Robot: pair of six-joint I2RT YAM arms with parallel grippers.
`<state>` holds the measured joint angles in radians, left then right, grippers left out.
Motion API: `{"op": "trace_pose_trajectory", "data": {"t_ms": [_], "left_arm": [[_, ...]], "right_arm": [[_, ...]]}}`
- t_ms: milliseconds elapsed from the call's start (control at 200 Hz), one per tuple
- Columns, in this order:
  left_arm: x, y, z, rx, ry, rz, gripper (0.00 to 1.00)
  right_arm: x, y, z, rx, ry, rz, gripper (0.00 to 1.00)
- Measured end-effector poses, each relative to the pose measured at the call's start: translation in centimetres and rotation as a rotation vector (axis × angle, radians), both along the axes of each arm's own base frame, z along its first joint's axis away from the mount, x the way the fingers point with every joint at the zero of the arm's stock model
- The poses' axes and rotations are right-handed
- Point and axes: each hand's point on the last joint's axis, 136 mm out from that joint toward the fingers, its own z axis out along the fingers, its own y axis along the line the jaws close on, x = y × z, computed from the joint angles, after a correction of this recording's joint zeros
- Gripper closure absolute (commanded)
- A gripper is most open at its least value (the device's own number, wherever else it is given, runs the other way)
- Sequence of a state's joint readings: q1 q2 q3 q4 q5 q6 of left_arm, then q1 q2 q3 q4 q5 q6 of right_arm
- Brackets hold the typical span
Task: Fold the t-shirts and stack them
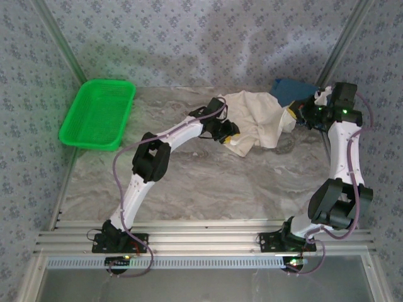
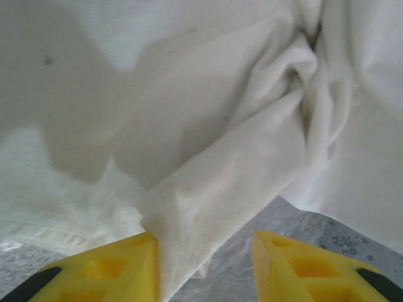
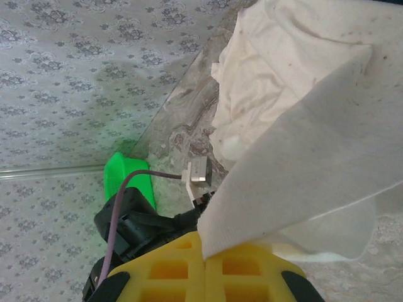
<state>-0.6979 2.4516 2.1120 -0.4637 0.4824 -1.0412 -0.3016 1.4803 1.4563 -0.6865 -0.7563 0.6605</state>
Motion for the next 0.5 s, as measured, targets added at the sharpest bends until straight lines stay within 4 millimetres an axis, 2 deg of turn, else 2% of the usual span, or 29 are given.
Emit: {"op": "trace_pose_trajectory", "data": {"t_ms": [285, 500], "left_arm": [[-1.3, -0.8, -0.6, -0.004, 0.028, -0.034, 0.69], [-1.7, -1.0, -0.8, -0.007, 0.043, -0.050, 0.88]], "right_arm": [[-0.1, -0.1, -0.5, 0.003, 0.011, -0.004, 1.00], [-0.1, -0.2, -0.5, 0.003, 0.011, -0.006, 1.00]]}}
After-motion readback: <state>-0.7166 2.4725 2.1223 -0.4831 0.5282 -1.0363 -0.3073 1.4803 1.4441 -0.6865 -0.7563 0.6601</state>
